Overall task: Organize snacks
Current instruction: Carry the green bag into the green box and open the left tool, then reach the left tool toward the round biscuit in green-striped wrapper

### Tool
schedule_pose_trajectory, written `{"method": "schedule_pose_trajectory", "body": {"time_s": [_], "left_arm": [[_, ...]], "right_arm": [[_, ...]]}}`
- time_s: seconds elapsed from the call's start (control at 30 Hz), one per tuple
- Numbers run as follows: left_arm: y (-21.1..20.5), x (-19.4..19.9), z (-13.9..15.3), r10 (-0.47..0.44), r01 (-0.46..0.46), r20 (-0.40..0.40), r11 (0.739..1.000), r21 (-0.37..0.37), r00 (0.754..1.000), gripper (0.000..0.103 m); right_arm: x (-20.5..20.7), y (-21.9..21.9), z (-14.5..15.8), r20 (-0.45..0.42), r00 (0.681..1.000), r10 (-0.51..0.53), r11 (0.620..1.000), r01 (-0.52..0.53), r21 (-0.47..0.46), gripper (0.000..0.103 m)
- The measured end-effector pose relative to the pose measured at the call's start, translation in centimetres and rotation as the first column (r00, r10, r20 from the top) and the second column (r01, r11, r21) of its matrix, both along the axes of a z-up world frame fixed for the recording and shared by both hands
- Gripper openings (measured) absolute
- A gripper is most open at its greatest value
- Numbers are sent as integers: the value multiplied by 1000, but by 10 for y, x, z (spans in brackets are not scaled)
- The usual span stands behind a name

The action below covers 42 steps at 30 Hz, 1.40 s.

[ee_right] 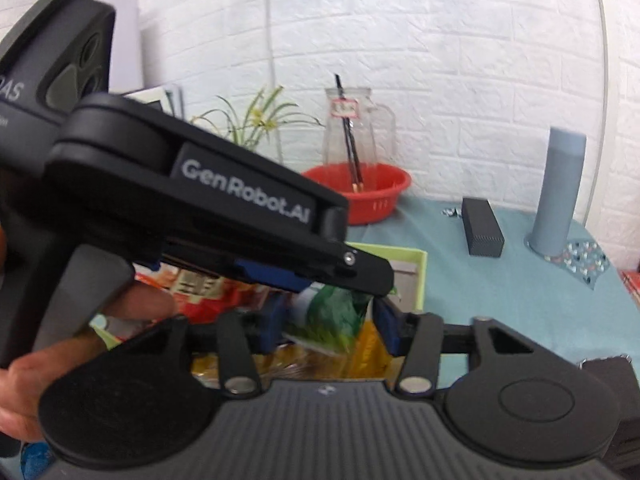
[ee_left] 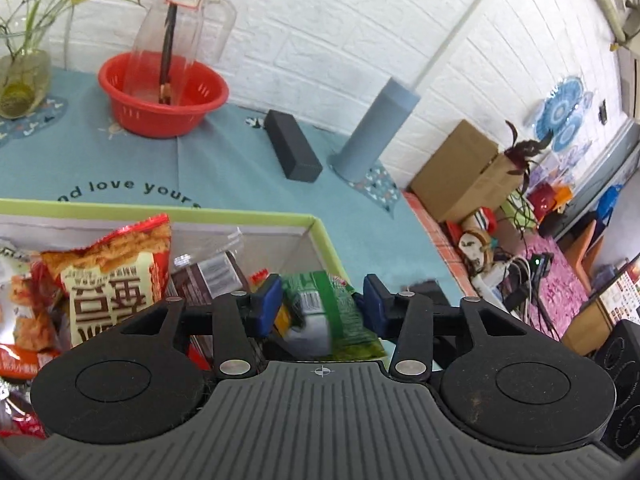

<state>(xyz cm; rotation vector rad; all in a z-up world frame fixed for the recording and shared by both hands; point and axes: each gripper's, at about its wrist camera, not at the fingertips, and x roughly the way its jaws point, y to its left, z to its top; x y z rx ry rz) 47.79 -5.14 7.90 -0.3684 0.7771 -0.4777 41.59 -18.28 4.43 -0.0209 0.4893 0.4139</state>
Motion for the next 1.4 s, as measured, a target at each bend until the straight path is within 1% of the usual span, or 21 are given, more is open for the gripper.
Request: {"method": "schedule_pose_trajectory", "body": {"time_s": [0.03, 0.07, 0.1, 0.13, 0.2, 0.3, 0.33, 0.4, 0.5, 0.57, 0.63, 0.7, 0.77, 0.83, 0.87, 1.0, 1.07, 1.1, 1.23, 1.3, 1.4], "left_arm": [[2, -2, 3, 9, -9, 24, 1000, -13, 1000, 40], [4, -5, 7, 17, -16, 48, 1000, -26, 999, 48], [6, -10, 13, 26, -23, 72, 999, -39, 997, 54], [8, -14, 19, 34, -30, 91, 999, -45, 995, 56], [10, -27, 30, 43, -38, 123, 998, -40, 991, 59], [14, -55, 42, 40, -36, 164, 999, -28, 986, 65], [16, -66, 45, 38, -34, 180, 999, -26, 983, 66], [22, -88, 48, 49, -45, 206, 999, -23, 977, 73], [31, -123, 46, 89, -92, 252, 996, 3, 964, 80], [34, -142, 41, 125, -134, 279, 991, 15, 952, 82], [41, -158, 34, 159, -170, 288, 985, 12, 944, 84], [49, -167, 30, 177, -185, 266, 983, 5, 947, 84], [61, -176, 26, 189, -192, 244, 981, -12, 951, 84], [75, -189, 21, 207, -209, 230, 978, -18, 951, 84], [81, -194, 17, 220, -221, 222, 975, -20, 950, 84], [94, -206, -18, 217, -219, 125, 976, -4, 968, 84], [92, -202, -38, 195, -194, 61, 981, -11, 979, 83], [90, -196, -48, 176, -176, 19, 984, -21, 984, 80], [76, -169, -66, 96, -107, -110, 989, -97, 989, 74], [70, -157, -67, 64, -79, -128, 990, -116, 990, 72], [59, -150, -64, 52, -64, -139, 994, -87, 989, 72]], "right_arm": [[-2, -3, 3, 16, 1000, -7, 1000, 7, -6, 69], [-6, -6, 7, 34, 999, -19, 1000, 19, -7, 73], [-9, -9, 11, 51, 998, -28, 1000, 28, -3, 80], [-12, -12, 16, 69, 997, -35, 999, 34, 2, 87], [-20, -18, 22, 98, 994, -46, 999, 45, 10, 93], [-28, -21, 32, 135, 990, -48, 999, 45, 20, 95], [-22, -23, 32, 146, 988, -45, 999, 42, 19, 99], [-28, -22, 35, 162, 986, -40, 999, 40, 5, 100], [-37, -17, 38, 177, 984, -27, 1000, 29, -11, 100], [-38, -14, 37, 176, 984, -22, 1000, 25, -15, 100], [-38, -9, 36, 185, 983, -19, 998, 31, -63, 102], [-40, 0, 35, 199, 980, -14, 991, 39, -125, 102], [-45, 4, 33, 197, 980, -6, 989, 35, -145, 102], [-54, 6, 28, 158, 987, 21, 991, 0, -133, 102], [-59, 8, 27, 130, 990, 57, 990, -40, -135, 102], [-95, 9, 12, 77, 990, 120, 982, -107, -153, 102], [-111, 8, -2, 35, 990, 140, 979, -133, -156, 102], [-115, 9, -11, 6, 989, 148, 977, -145, -155, 102], [-111, 13, -41, -78, 987, 139, 975, -150, -163, 102], [-104, 14, -52, -108, 984, 145, 977, -159, -140, 102], [-95, 15, -64, -136, 980, 147, 982, -161, -99, 102]]}}
